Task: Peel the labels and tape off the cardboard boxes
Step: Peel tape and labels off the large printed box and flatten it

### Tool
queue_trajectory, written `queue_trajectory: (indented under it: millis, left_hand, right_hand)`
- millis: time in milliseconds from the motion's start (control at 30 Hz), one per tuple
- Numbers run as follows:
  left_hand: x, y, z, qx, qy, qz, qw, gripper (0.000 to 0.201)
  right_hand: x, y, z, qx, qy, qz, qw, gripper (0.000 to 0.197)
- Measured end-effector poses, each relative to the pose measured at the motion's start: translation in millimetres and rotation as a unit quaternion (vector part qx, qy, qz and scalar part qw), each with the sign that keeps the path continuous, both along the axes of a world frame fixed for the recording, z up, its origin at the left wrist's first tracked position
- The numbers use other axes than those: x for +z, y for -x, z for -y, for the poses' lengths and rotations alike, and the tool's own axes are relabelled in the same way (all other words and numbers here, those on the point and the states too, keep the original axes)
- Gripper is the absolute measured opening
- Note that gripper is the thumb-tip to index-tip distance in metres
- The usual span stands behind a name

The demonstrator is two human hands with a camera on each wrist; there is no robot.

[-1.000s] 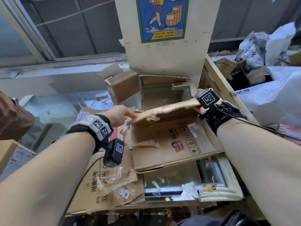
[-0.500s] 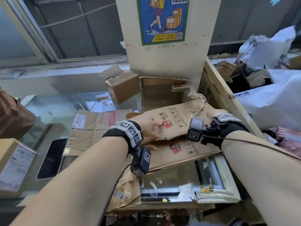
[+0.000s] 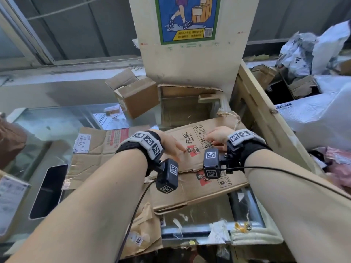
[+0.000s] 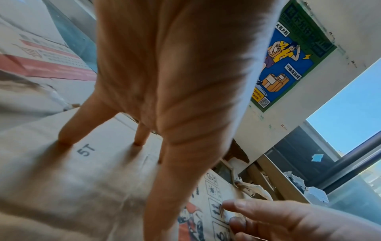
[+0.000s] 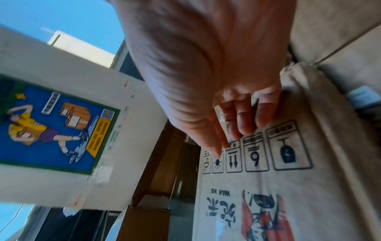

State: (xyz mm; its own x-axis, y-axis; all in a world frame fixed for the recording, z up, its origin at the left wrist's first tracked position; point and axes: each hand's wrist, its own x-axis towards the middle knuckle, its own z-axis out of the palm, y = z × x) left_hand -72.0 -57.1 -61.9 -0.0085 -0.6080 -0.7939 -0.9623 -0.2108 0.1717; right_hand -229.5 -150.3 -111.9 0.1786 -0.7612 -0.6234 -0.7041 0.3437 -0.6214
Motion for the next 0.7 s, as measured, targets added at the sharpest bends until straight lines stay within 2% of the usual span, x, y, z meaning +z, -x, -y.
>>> queue_trajectory:
  millis: [67,133,233,300,367,433,500,567,633,700]
  left_hand:
    - [6,-3,6,0.018,-0.017,-0.03,0.999,0.053]
    - [10,-11,14,0.021,-0.022,-0.046,0.998,0.048]
    - [10,-27,26,0.076,-0.039,-0.093,0.992,0.046]
    - [4,-40,33,0.126,-0.062,-0.127,0.982,0.05]
    - [-4,-53,40,0.189,-0.092,-0.175,0.962,0.058]
    - [-9,-68,48,0.262,-0.12,-0.247,0.925,0.072]
    - [-14,-84,61,0.307,-0.159,-0.306,0.887,0.089]
    - [-17,-94,70,0.316,-0.193,-0.341,0.864,0.101]
    - [-22,-100,75,0.317,-0.209,-0.355,0.854,0.107]
    - [-27,-103,76,0.322,-0.207,-0.372,0.846,0.109]
  right_hand:
    - [14,-7,3,0.022,-0.031,-0.02,0.999,0.022]
    - [31,-18,9,0.027,-0.066,-0.005,0.997,0.021]
    - [38,-33,22,-0.027,-0.084,0.09,0.992,0.027]
    - [41,-48,33,-0.063,-0.064,0.149,0.985,0.039]
    - [43,-61,47,-0.089,-0.024,0.184,0.979,0.047]
    - [42,-74,63,-0.104,0.035,0.195,0.975,0.052]
    - [39,-89,79,-0.086,0.116,0.157,0.977,0.062]
    - [38,-102,89,-0.053,0.161,0.106,0.98,0.074]
    - [34,-117,99,-0.028,0.137,0.097,0.985,0.08]
    - [30,-128,106,-0.043,0.084,0.146,0.985,0.077]
